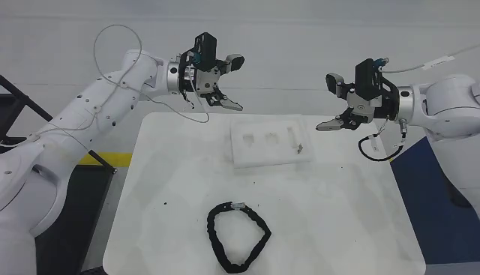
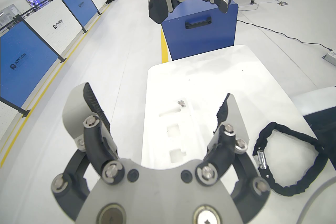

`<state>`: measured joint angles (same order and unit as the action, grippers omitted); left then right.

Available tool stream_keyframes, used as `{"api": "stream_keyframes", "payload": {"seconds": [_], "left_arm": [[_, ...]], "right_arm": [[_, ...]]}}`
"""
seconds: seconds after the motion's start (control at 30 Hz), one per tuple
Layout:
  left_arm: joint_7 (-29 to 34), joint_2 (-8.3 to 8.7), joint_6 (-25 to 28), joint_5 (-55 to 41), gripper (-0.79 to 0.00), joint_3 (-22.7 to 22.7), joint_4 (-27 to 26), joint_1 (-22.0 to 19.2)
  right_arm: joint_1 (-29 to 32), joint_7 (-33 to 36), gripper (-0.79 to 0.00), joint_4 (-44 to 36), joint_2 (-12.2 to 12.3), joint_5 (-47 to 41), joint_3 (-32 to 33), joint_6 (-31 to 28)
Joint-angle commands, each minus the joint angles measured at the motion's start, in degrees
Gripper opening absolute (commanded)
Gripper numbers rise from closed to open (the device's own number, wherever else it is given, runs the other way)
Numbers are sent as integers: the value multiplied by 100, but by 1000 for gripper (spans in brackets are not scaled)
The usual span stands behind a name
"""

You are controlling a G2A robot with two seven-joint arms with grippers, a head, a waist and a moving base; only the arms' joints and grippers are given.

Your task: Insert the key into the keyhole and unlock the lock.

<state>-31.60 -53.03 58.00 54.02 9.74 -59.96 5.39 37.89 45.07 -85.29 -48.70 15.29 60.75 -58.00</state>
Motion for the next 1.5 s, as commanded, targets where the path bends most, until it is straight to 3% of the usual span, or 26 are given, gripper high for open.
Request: {"api": "stream_keyframes", "payload": {"seconds": [0.0, 0.87, 1.13, 1.47], "left_arm": [[0, 0, 0, 0, 0, 0, 0, 0], [0, 0, 0, 0, -1, 0, 0, 0], [0, 0, 0, -1, 0, 0, 0, 0], [0, 0, 0, -1, 0, 0, 0, 0]], "right_arm": [[0, 0, 0, 0, 0, 0, 0, 0], [0, 0, -1, 0, 0, 0, 0, 0], [-57, -152, 0, 551, -155, -80, -549, 654], [-669, 233, 0, 1310, -614, 358, -1659, 2542]]}}
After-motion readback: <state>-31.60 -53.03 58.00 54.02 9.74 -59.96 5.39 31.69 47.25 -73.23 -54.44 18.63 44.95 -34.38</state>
